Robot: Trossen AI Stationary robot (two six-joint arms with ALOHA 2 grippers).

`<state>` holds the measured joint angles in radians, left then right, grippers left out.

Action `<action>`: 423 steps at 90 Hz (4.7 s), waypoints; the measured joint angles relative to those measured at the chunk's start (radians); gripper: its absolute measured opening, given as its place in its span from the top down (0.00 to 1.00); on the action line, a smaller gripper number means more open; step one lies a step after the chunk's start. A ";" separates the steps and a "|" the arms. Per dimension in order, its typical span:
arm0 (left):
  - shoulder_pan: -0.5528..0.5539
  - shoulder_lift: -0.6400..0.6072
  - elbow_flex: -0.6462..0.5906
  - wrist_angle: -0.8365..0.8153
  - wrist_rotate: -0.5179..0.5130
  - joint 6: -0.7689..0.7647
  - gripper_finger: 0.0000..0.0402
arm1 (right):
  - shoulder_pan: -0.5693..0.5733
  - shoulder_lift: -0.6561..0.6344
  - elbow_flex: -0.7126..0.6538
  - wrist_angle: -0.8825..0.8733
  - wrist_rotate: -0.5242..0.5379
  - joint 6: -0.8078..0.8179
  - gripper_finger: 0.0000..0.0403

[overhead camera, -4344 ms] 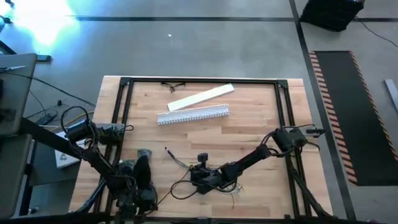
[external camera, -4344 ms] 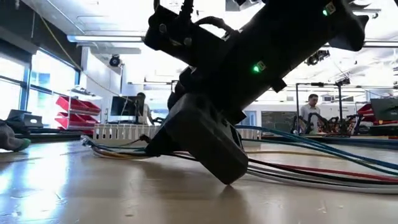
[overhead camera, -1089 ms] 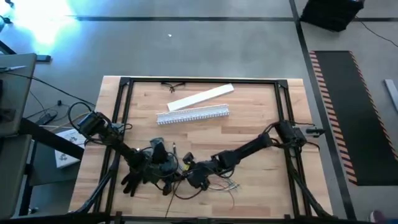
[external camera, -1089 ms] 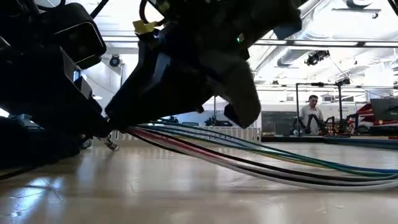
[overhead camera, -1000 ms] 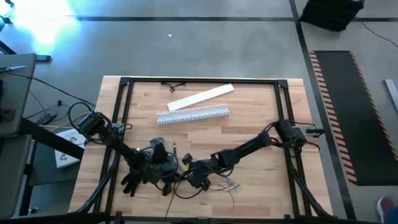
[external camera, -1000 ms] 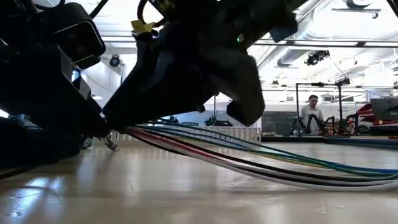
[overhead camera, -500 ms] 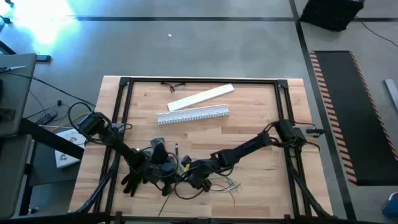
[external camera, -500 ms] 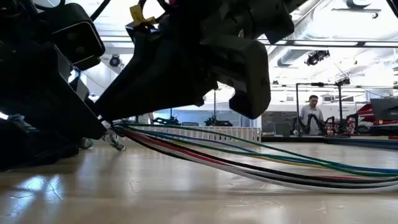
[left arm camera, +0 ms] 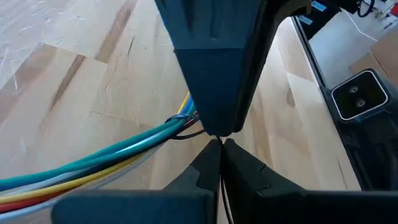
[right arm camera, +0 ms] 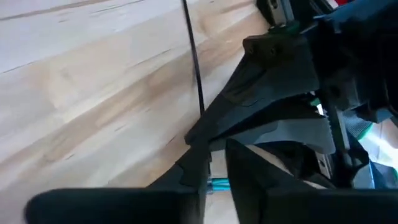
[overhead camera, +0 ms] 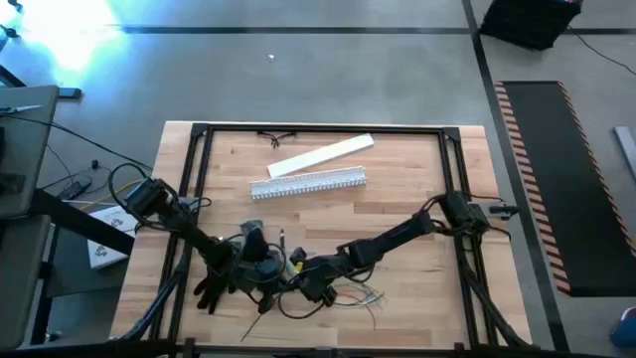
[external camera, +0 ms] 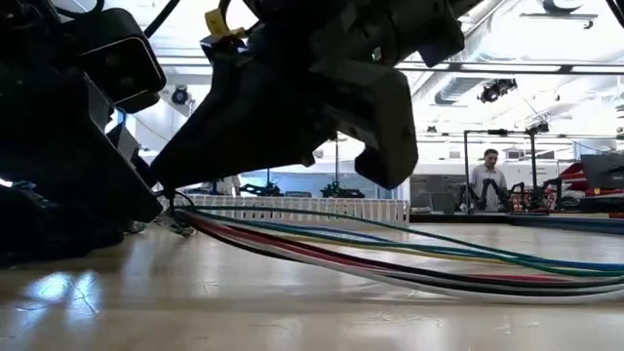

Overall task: Ziptie cables
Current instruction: Wrap the black zip tie on the cable

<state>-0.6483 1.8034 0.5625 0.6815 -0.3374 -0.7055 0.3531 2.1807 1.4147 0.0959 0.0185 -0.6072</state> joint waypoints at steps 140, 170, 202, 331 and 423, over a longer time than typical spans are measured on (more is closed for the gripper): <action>-0.079 -0.001 0.003 -0.107 -0.018 -0.114 1.00 | -0.003 0.026 0.000 -0.059 0.033 0.068 0.95; -0.079 -0.001 0.003 -0.102 -0.011 -0.114 1.00 | 0.002 0.031 0.000 0.000 -0.030 0.045 0.72; -0.116 -0.002 0.003 -0.142 -0.010 -0.156 1.00 | 0.003 0.055 0.000 -0.013 -0.045 0.123 0.98; 0.066 0.080 0.005 0.132 0.140 -0.109 0.93 | 0.008 0.056 0.077 -0.170 0.034 0.163 1.00; 0.018 -0.069 0.018 -0.101 0.052 0.042 1.00 | 0.079 -0.038 0.078 -0.394 0.096 0.248 0.64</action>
<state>-0.6308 1.7340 0.5800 0.5801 -0.2855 -0.6632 0.4316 2.1427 1.4929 -0.2981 0.1150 -0.3595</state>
